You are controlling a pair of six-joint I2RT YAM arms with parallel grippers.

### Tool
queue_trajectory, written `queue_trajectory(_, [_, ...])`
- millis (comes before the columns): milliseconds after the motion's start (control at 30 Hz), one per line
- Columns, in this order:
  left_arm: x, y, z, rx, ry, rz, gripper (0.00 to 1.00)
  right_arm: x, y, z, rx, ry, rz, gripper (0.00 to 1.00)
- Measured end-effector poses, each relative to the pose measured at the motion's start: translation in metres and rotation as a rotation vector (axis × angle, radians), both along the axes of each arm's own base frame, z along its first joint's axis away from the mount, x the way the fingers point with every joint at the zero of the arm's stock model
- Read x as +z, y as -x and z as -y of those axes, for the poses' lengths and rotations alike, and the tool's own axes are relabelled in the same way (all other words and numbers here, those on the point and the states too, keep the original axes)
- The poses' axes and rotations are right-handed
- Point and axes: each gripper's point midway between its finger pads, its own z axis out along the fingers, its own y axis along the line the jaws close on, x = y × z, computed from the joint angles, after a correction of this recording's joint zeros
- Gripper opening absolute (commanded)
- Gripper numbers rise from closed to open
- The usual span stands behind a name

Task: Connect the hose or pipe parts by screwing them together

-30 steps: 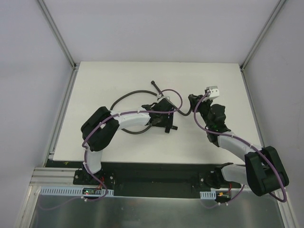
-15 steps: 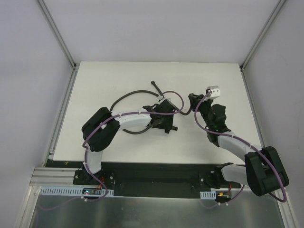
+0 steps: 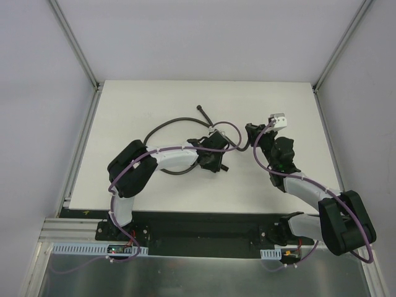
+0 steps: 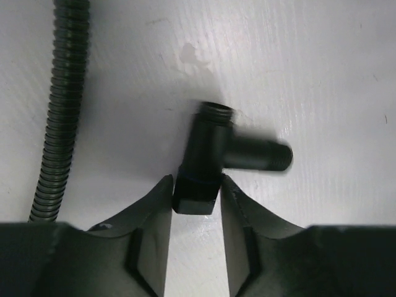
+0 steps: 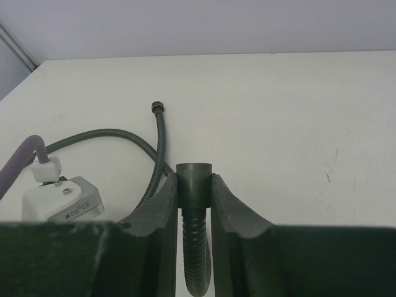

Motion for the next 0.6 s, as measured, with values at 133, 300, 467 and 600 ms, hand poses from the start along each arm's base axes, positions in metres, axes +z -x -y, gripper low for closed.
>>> queue_trajectory(133, [-0.001, 0.004, -0.004, 0.001, -0.011, -0.012, 0.04, -0.005, 0.003, -0.001, 0.013, 0.003, -0.010, 0.10])
queue_trajectory(300, [0.003, 0.023, -0.029, 0.009, -0.048, -0.045, 0.00, -0.007, 0.008, -0.006, 0.050, 0.002, -0.011, 0.09])
queue_trajectory(467, [0.014, 0.042, -0.065, 0.036, -0.107, -0.057, 0.00, -0.015, 0.025, -0.024, 0.174, -0.010, -0.030, 0.11])
queue_trajectory(600, [0.028, 0.043, -0.086, 0.074, -0.125, -0.030, 0.00, -0.033, 0.047, -0.045, 0.306, -0.008, -0.073, 0.10])
